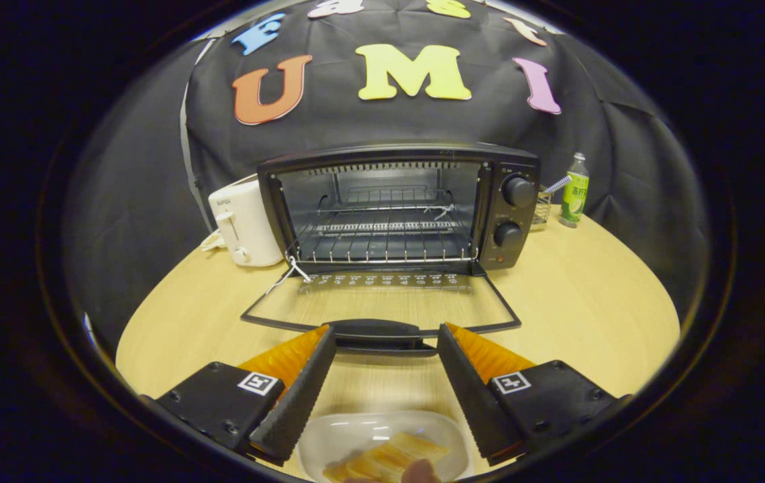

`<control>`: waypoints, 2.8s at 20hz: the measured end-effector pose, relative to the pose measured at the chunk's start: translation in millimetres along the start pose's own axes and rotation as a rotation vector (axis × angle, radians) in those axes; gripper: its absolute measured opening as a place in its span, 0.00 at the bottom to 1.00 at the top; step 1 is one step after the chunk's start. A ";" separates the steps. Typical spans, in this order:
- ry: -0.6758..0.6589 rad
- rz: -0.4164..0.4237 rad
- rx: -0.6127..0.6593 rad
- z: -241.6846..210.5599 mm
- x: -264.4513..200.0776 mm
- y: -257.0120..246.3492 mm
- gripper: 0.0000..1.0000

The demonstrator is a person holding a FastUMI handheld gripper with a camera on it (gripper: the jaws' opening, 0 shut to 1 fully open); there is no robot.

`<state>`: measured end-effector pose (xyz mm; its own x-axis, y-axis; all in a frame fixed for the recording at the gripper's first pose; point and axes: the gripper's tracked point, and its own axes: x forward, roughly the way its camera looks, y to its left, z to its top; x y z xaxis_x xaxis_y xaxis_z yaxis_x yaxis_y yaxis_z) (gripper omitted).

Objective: Open the toaster oven, put the food inside, and close the toaster oven door.

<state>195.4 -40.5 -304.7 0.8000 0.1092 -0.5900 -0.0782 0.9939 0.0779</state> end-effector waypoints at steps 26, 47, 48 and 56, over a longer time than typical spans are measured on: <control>0.096 -0.163 0.330 -97.3 -99.4 -3.0 1.00; 0.143 -0.126 0.359 -120.0 -91.3 -4.7 0.38; 0.127 -0.120 0.364 -113.1 -94.9 -5.9 0.38; -0.026 -0.026 0.422 -24.6 -110.8 2.0 0.38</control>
<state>92.0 -50.2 -259.0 0.8137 0.0779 -0.5761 0.1887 0.9020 0.3884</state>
